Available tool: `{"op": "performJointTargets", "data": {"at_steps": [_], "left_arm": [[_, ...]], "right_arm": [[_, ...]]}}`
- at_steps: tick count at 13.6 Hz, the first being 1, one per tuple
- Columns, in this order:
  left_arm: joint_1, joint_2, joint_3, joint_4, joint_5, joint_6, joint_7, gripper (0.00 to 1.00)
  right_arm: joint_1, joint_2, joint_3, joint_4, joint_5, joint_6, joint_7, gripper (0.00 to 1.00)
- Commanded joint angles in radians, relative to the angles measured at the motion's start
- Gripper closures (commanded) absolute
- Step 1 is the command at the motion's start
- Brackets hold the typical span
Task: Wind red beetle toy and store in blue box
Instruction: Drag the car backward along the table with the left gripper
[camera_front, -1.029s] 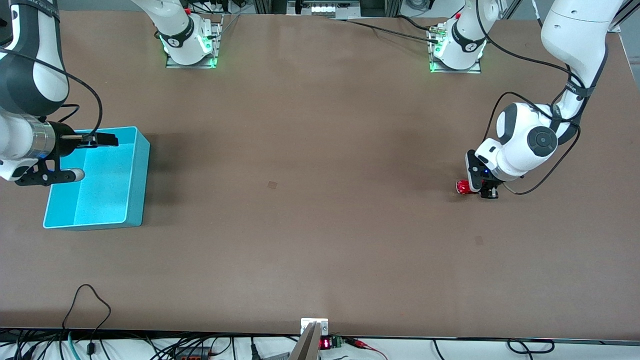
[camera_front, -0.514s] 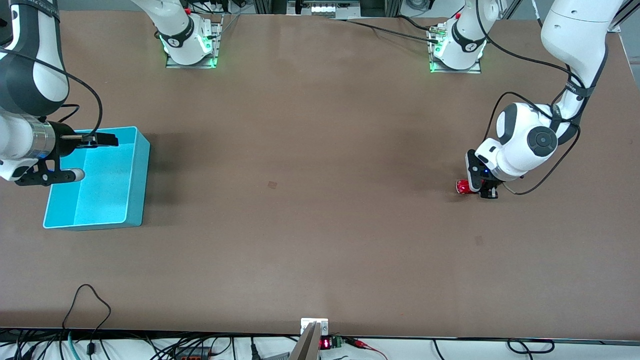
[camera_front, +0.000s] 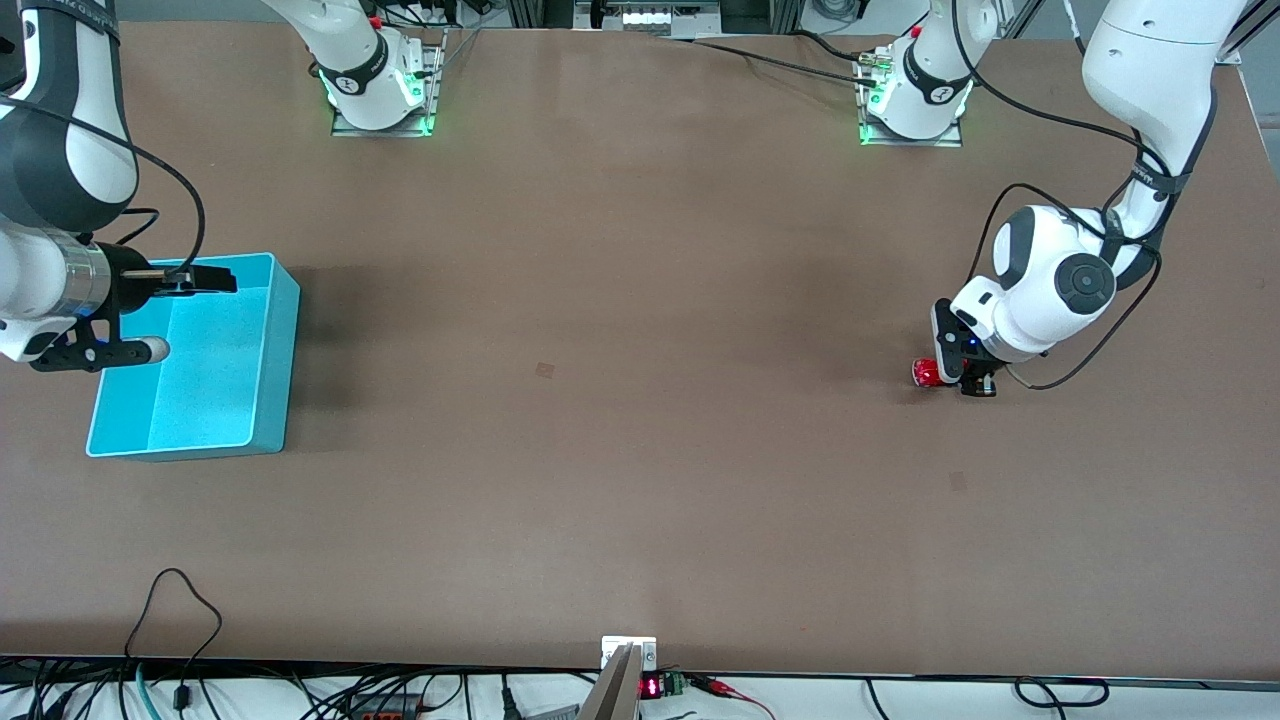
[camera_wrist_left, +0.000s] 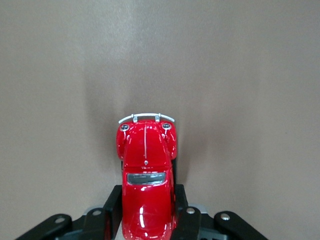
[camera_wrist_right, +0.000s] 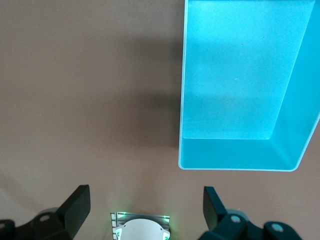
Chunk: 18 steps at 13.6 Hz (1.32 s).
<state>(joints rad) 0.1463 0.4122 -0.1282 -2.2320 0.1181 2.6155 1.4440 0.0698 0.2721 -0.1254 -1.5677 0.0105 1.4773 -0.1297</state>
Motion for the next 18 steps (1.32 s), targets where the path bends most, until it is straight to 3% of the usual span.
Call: {"op": "performJointTargets", "data": {"at_steps": [1,7,14,18], "left_arm": [[0.035,-0.004,-0.002,0.0,0.022,-0.04,0.073,0.62],[0.136,0.0,0.004,0.015,0.02,-0.043,0.217,0.62],[0.3,0.079,0.005,0.072,0.02,-0.043,0.395,0.61],[0.4,0.112,0.004,0.104,0.02,-0.043,0.472,0.54]], "right_arm": [[-0.007,0.004,0.004,0.009,0.012,-0.014,-0.015,0.0],[-0.005,0.004,0.004,0.009,0.012,-0.012,-0.013,0.0],[0.001,0.004,0.006,0.017,0.014,-0.012,-0.013,0.0],[0.001,0.004,0.006,0.017,0.014,-0.012,-0.014,0.0]]}}
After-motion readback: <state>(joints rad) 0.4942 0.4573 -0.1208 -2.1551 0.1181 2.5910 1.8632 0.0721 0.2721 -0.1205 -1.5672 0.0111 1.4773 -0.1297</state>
